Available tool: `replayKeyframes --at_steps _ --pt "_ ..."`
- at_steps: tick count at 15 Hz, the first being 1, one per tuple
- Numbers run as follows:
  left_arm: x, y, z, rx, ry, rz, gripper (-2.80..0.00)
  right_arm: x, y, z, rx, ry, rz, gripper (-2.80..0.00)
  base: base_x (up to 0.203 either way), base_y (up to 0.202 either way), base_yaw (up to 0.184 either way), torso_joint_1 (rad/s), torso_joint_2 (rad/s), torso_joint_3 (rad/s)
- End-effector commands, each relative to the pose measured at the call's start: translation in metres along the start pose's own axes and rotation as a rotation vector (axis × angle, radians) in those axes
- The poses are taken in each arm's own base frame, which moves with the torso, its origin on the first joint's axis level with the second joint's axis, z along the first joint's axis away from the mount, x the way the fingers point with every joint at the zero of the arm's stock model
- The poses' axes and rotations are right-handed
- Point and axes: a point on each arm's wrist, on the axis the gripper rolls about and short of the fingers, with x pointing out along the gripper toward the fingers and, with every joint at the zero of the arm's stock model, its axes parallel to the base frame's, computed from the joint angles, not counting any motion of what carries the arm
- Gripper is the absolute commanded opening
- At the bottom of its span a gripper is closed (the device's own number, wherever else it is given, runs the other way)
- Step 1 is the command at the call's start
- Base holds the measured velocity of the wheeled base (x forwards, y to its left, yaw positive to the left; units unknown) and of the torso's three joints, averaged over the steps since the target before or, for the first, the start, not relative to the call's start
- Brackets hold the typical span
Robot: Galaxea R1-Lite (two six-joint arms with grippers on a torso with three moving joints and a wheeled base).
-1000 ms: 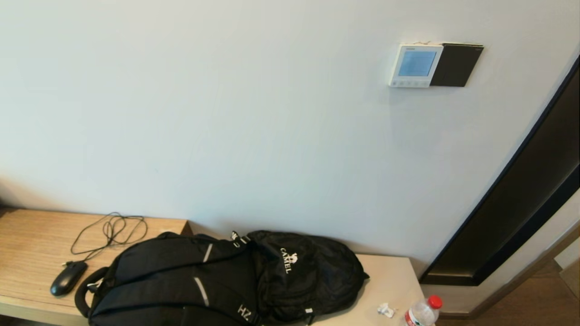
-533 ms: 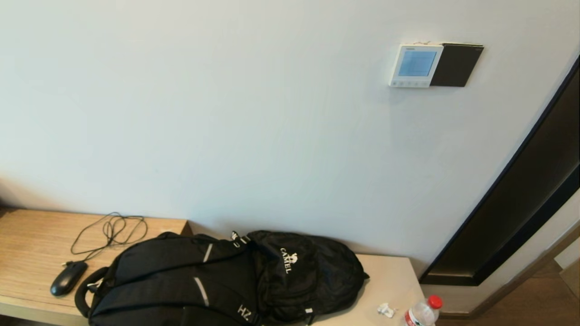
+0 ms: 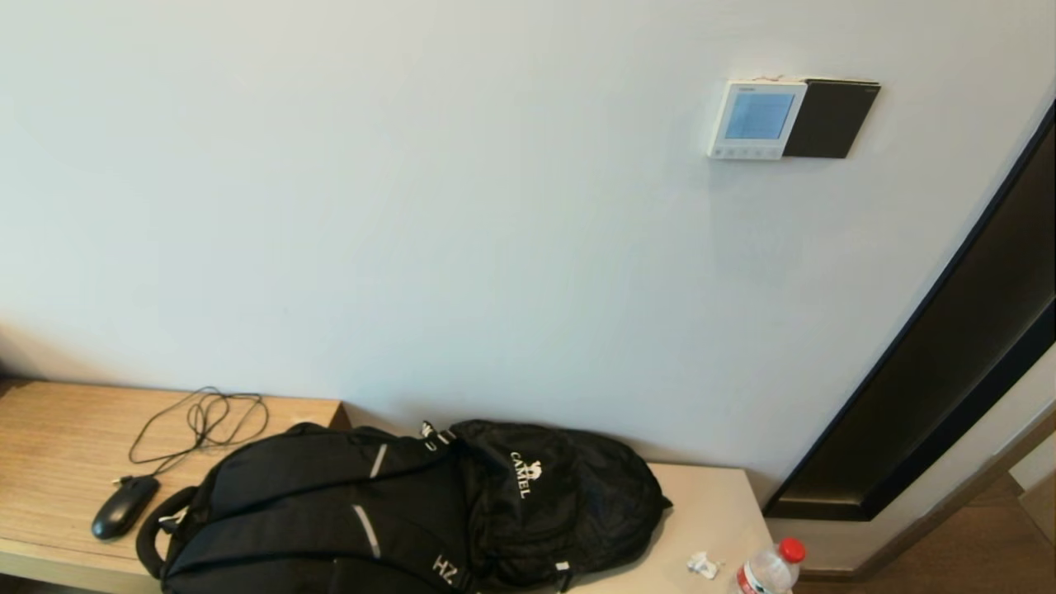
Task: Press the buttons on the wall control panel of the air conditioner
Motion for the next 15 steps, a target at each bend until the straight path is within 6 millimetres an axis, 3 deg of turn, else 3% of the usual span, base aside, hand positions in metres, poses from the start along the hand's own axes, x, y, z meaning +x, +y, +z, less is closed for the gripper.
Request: replayKeyframes --at_steps 1,5,8,13,15 --pt "0.0 0.0 0.0 -0.001 -0.001 0.001 -2.8 -0.011 -0.004 -0.014 0.021 -0.057 -0.004 -2.8 0.0 0.0 0.0 0.0 0.0 0.0" --pt "0.0 0.0 0.0 -0.001 -0.001 0.001 -2.8 -0.012 -0.001 -0.042 0.012 -0.031 0.028 -2.8 0.0 0.0 0.0 0.0 0.0 0.0" --pt "0.0 0.0 0.0 -0.001 -0.001 0.001 -2.8 -0.017 -0.001 -0.048 0.039 -0.083 0.06 -2.8 0.0 0.0 0.0 0.0 0.0 0.0" --pt "0.0 0.0 0.0 -0.001 -0.001 0.001 -2.8 -0.031 0.002 -0.061 0.062 -0.243 0.382 -2.8 0.0 0.0 0.0 0.0 0.0 0.0" --pt "0.0 0.0 0.0 -0.001 -0.001 0.001 -2.8 -0.028 0.004 -0.069 0.046 -0.218 0.4 -2.8 0.0 0.0 0.0 0.0 0.0 0.0"
